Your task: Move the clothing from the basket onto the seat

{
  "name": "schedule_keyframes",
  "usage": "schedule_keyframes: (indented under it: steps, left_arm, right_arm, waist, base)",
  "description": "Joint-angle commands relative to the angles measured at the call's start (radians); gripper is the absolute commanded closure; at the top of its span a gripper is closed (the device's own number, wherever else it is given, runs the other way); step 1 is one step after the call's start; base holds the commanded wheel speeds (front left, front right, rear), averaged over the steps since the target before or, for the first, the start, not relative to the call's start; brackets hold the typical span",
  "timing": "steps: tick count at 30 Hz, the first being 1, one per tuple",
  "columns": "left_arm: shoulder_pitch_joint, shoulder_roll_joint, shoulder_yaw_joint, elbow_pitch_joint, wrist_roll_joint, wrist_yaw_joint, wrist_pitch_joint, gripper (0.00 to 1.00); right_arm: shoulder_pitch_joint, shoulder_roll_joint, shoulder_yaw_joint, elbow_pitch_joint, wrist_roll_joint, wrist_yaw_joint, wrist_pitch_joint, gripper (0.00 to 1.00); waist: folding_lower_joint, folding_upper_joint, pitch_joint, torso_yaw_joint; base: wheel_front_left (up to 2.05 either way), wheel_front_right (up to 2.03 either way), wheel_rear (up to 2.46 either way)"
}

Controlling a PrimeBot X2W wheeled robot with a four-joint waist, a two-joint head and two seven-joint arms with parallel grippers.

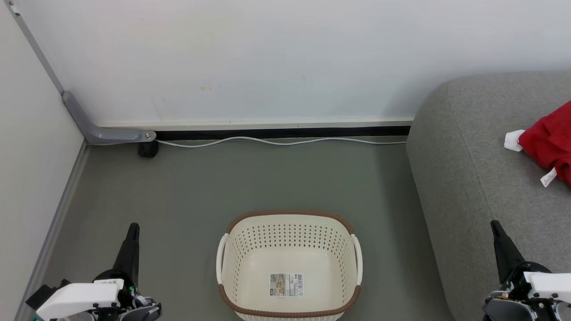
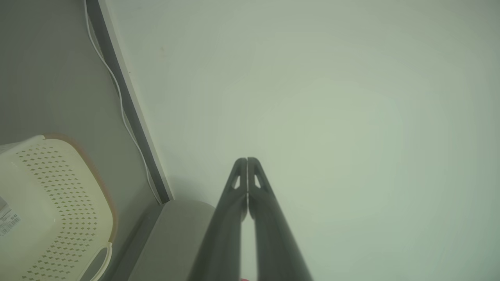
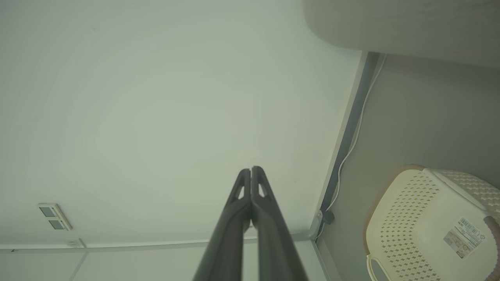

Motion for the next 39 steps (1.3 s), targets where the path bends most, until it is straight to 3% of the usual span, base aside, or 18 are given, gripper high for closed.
schedule_keyframes:
  steps: [1,39]
  left_arm:
    - [-0.056,0.012,0.035,-0.022,0.005,-0.007,0.005,1.0]
    - [-0.056,0.008,0.041,-0.022,0.01,-0.007,0.01,1.0]
  right_arm:
    - [-0.037,-0.01,0.017,-0.031,0.01,0.004,0.009,1.0]
    - [-0.037,-0.01,0.017,-0.031,0.01,0.004,0.009,1.0]
  waist:
    - [0.0,0.0,0.0,0.0]
    - [0.0,0.0,0.0,0.0]
  base:
    - [0.0,0.0,0.0]
    - [0.0,0.0,0.0]
